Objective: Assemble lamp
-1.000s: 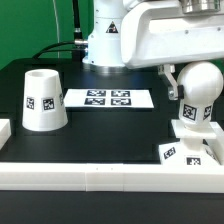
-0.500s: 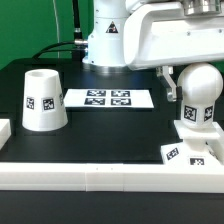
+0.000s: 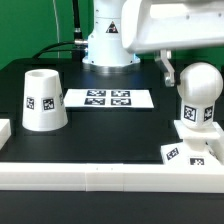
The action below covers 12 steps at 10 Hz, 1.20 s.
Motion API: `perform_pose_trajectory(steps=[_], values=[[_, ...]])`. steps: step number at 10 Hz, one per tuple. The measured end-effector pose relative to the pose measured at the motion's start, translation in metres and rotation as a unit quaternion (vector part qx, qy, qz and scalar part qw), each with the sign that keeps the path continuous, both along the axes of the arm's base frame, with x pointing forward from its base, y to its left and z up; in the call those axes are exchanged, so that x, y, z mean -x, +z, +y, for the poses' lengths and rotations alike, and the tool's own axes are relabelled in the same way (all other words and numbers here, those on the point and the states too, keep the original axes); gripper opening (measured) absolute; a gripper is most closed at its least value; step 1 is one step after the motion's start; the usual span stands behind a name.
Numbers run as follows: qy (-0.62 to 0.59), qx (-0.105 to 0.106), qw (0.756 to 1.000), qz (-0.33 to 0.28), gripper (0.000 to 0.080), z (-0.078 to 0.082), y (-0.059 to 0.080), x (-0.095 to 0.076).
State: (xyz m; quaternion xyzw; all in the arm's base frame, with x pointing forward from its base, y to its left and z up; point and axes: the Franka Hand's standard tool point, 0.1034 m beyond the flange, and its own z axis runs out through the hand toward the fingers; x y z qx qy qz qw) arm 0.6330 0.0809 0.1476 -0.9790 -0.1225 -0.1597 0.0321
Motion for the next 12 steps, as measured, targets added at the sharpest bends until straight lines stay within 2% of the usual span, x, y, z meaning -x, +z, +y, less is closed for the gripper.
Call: perform_pose_trajectory(steps=[1, 4, 6, 8, 9, 11, 12], values=[[0.0, 0.0, 1.0, -0.001, 0.0698, 0.0, 0.003, -0.001], [0.001, 0.0, 1.0, 0.014, 0.0698, 0.0, -0.002, 0.002], [0.008, 0.002, 0.996, 0.094, 0.0698, 0.002, -0.012, 0.012], [0.017, 0.005, 0.99, 0.14, 0.0698, 0.004, -0.012, 0.006], [0.023, 0.007, 0.983, 0.184, 0.0698, 0.005, -0.016, 0.01], [0.025, 0.005, 0.982, 0.188, 0.0698, 0.008, -0.018, -0.001], [0.026, 0.005, 0.982, 0.188, 0.0698, 0.007, -0.021, -0.001]])
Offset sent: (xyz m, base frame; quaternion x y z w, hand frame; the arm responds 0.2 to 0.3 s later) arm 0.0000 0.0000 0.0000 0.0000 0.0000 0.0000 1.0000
